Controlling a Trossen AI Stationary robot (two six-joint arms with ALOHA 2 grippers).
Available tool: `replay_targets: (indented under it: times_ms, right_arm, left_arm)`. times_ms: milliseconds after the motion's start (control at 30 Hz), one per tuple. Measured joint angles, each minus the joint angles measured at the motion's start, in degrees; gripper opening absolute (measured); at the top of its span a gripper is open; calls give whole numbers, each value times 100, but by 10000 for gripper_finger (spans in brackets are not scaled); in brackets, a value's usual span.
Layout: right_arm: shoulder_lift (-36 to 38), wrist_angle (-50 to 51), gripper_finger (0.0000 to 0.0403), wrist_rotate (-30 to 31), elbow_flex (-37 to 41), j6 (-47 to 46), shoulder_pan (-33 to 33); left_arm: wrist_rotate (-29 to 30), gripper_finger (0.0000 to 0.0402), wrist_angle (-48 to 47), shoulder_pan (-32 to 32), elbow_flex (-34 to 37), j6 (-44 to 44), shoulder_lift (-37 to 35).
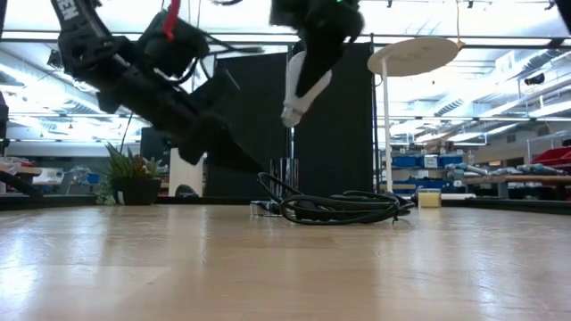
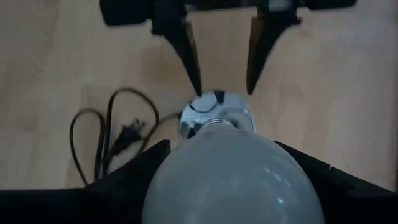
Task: Screw lightbulb
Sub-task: Insert the lightbulb into the lamp
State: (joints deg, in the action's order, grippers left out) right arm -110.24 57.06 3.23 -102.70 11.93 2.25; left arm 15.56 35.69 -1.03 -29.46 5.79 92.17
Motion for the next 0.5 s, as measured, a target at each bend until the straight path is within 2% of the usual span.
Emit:
replay_targets:
  times_ms: [167,333,500]
  right_arm:
    - [-366,288,267,-133,-523,8,165]
    - [-413,335,267,-343,-520,64,353]
    - [-410,475,268,-414,-509,-170,512]
  left_arm:
    - [-130,228,599,-121,-17,-3,489]
    - [-150,215,1282,-185,-28,-21,938]
    - [-154,211,1565,-197,-93,-68,1164]
